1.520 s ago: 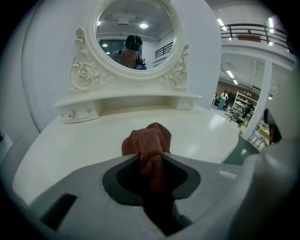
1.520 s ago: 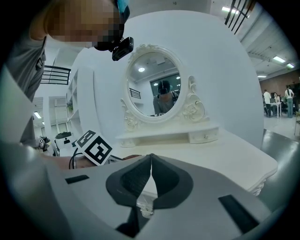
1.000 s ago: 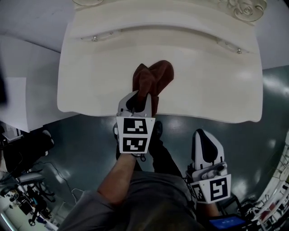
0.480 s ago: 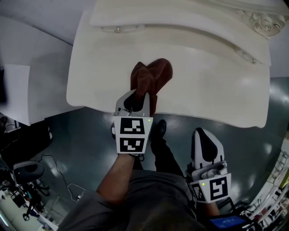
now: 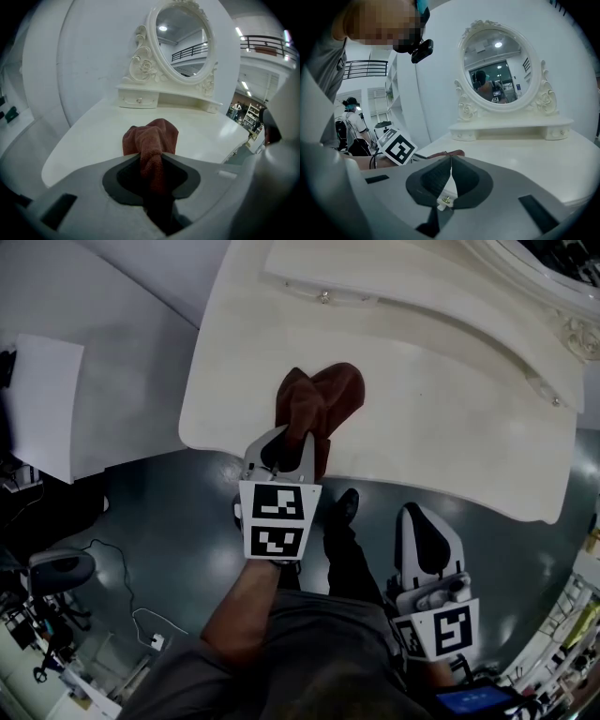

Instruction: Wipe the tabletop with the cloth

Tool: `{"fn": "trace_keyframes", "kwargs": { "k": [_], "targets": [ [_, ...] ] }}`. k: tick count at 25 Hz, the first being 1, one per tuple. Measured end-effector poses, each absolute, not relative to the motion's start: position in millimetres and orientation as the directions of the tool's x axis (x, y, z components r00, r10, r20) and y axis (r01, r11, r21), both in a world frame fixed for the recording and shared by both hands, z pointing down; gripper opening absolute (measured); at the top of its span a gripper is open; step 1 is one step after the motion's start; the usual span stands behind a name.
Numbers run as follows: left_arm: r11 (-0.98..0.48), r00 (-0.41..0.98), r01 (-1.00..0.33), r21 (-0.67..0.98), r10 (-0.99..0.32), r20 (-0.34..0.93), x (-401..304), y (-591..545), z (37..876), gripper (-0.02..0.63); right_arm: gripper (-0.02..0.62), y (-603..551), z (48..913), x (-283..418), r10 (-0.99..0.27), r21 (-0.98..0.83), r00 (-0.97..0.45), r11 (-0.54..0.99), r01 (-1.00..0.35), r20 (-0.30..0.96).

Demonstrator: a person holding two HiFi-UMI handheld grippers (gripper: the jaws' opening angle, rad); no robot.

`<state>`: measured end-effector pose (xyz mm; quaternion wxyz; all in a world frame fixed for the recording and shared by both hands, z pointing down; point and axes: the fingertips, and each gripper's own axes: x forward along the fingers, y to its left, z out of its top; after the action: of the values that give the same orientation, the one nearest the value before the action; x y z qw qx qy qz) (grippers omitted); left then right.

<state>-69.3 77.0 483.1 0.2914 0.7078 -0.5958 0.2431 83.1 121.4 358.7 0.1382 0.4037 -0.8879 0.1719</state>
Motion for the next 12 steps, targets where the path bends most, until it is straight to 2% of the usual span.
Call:
{"fn": "trace_keyframes", "kwargs": {
  "k": [12],
  "targets": [
    [-0.046,0.130,-0.989,0.139,-0.711,0.691,-159,103,480,0.100,0.015,139,358,-5,-0.611,-0.199,-0.688,0.674,-0.712,0.392]
  ]
}}
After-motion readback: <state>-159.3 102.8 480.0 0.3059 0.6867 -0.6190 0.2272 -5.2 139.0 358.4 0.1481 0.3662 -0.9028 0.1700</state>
